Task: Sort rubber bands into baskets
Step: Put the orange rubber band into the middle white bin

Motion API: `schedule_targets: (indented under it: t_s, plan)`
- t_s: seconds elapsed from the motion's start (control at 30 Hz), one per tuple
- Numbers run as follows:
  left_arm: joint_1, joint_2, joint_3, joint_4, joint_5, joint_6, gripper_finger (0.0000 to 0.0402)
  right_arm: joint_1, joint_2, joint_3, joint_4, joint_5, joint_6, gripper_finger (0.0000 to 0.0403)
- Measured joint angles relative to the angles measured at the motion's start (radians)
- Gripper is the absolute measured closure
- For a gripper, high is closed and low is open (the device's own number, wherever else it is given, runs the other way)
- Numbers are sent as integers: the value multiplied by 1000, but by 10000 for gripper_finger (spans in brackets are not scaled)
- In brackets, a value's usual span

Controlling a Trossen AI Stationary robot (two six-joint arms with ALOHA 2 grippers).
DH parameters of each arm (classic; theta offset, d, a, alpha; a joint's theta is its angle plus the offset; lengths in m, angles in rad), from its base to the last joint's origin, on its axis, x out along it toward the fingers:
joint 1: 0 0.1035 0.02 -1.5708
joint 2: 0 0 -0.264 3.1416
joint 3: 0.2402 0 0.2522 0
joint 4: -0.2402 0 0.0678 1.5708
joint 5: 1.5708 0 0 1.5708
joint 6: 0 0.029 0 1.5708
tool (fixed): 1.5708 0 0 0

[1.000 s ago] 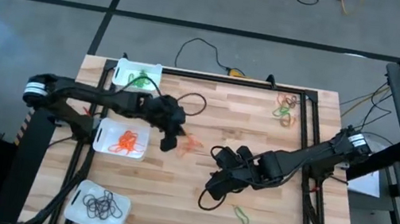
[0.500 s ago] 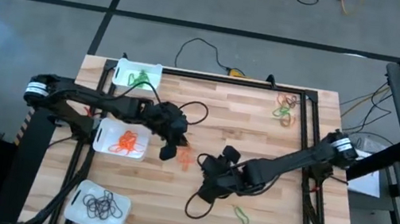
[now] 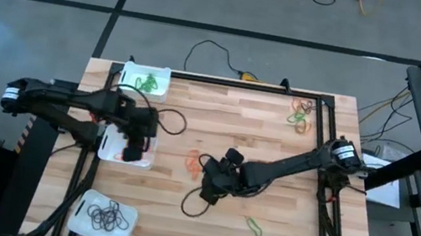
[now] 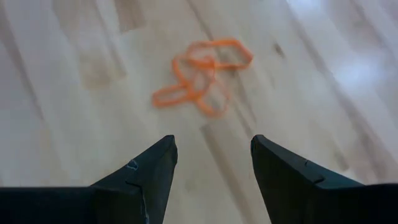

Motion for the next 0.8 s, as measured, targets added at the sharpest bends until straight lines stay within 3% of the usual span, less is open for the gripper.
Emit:
schedule_targets:
  t_s: [0.1,0.3,0.47,0.8]
  plan:
    - [1,-49,-31,-72,0,-40,401,-37,0,0,37,-10,-54,202]
    - [-1,-104,-204,-10,-26,-180,401,-97,0,-31,183,-57,-275,202]
    - [-1,-127,-325,-6,-32,-264,399,-156,0,-98,288,-159,-354,202]
    - [-2,-148,-263,3,-50,-437,313,-244,-2,-209,419,-318,-421,202]
